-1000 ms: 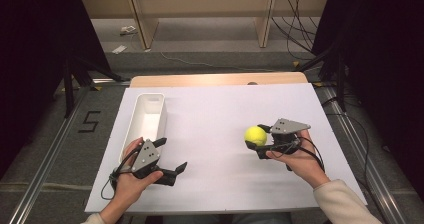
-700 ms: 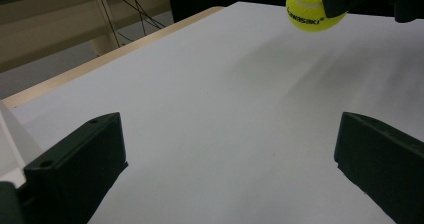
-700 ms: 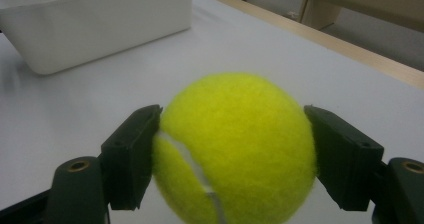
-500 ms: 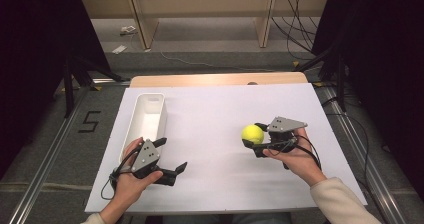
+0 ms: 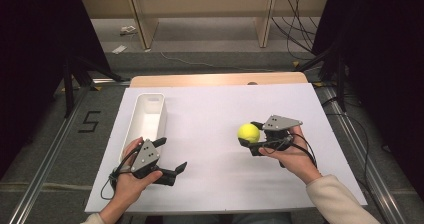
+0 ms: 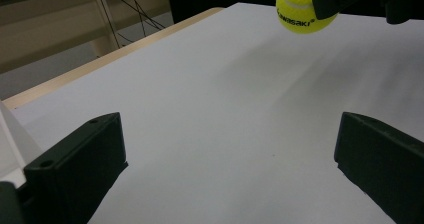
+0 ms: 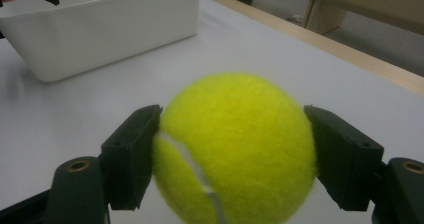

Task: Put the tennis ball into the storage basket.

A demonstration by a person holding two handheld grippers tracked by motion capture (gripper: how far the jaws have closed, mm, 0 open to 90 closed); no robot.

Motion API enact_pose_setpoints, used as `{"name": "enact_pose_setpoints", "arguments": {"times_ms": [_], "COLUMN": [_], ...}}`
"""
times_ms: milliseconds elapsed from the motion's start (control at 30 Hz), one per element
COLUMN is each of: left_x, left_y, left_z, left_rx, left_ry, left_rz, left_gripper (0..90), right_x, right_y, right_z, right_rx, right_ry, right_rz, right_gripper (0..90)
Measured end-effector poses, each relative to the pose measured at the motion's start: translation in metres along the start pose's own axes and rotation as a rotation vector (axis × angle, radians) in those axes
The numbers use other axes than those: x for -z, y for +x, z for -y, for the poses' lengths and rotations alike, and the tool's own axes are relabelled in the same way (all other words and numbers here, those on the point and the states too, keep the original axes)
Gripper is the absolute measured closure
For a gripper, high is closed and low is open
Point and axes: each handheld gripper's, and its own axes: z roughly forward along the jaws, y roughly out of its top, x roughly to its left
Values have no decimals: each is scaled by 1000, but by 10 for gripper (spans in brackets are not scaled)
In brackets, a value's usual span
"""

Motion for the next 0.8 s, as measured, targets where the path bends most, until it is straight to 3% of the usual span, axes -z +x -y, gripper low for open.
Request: {"name": "enact_pose_setpoints", "arguments": {"times_ms": [800], "left_x": [0], "left_y": [0], "left_z": [0], "left_rx": [-3], "left_ry": [-2], "left_rz": [1], "left_gripper": [0], "right_x": [-10], "right_y": [4], "right_z": [-8], "right_rx": [6], "right_ry": [-7], "right_rz": [-9], "right_gripper": [266]}}
